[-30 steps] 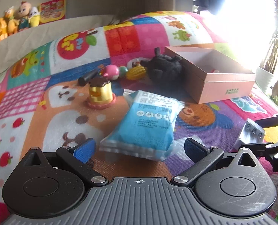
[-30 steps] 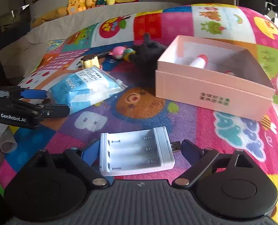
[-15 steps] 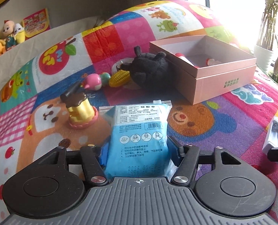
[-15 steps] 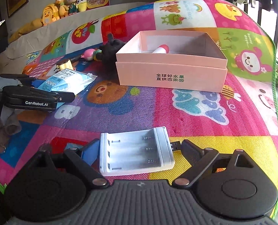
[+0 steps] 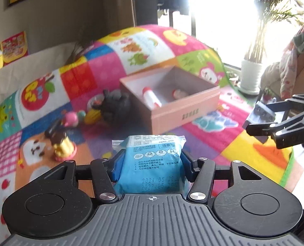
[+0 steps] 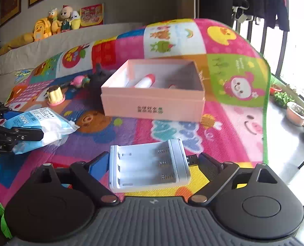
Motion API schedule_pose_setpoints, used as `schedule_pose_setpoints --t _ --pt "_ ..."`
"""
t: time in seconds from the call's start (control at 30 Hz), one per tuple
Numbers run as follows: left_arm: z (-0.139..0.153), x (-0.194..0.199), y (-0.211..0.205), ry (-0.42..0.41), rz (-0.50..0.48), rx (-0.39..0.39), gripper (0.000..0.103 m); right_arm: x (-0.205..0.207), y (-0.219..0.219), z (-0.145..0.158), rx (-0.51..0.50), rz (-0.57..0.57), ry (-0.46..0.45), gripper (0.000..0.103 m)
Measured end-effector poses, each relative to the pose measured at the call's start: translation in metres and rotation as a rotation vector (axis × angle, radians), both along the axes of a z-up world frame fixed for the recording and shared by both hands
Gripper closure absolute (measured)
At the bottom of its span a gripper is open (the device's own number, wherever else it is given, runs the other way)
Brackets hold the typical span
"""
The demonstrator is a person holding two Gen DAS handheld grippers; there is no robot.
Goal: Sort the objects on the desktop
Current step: 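Lower the blue packet into the pink box and open the left gripper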
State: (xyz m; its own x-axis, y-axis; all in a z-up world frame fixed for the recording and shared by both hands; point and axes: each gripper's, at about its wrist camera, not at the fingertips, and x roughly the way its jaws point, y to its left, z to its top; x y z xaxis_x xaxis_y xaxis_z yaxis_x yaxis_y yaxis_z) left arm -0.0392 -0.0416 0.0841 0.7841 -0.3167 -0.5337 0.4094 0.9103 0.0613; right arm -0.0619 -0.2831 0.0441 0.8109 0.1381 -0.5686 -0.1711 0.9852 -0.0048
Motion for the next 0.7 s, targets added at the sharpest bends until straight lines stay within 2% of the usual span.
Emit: schedule_pose_setpoints --t 0.13,0.27,0.3,0.33,0.4,0.47,0.53,0.7 --pt "0.039 0.033 -0.023 -0.062 -0.052 -0.075 0.042 -0.005 -0.02 0.038 0.043 -0.047 -0.124 0.011" --pt "0.067 0.096 -0.06 -0.115 -0.07 -0.136 0.042 -0.007 -0.03 0.072 0.056 -0.054 -0.244 0.011" --pt "0.07 0.113 -0.069 -0.119 -0.079 -0.161 0.04 -0.006 -0.031 0.077 0.051 -0.053 -0.261 0.011" --pt "0.071 0.13 -0.078 -0.12 -0.087 -0.179 0.027 -0.004 -0.03 0.082 0.046 -0.05 -0.271 0.011" --pt "0.067 0.16 -0.089 -0.107 -0.041 -0.189 0.002 0.001 -0.029 0.086 0.035 -0.041 -0.273 0.011" --pt "0.056 0.174 -0.084 -0.063 0.008 -0.194 0.003 0.007 -0.026 0.084 0.017 -0.039 -0.256 0.011" --pt "0.04 0.172 -0.069 -0.02 0.016 -0.21 0.003 0.011 -0.025 0.079 -0.001 -0.032 -0.235 0.011" --pt "-0.009 0.132 -0.015 0.016 0.137 -0.093 0.002 0.026 -0.029 0.062 -0.002 -0.031 -0.156 0.011"
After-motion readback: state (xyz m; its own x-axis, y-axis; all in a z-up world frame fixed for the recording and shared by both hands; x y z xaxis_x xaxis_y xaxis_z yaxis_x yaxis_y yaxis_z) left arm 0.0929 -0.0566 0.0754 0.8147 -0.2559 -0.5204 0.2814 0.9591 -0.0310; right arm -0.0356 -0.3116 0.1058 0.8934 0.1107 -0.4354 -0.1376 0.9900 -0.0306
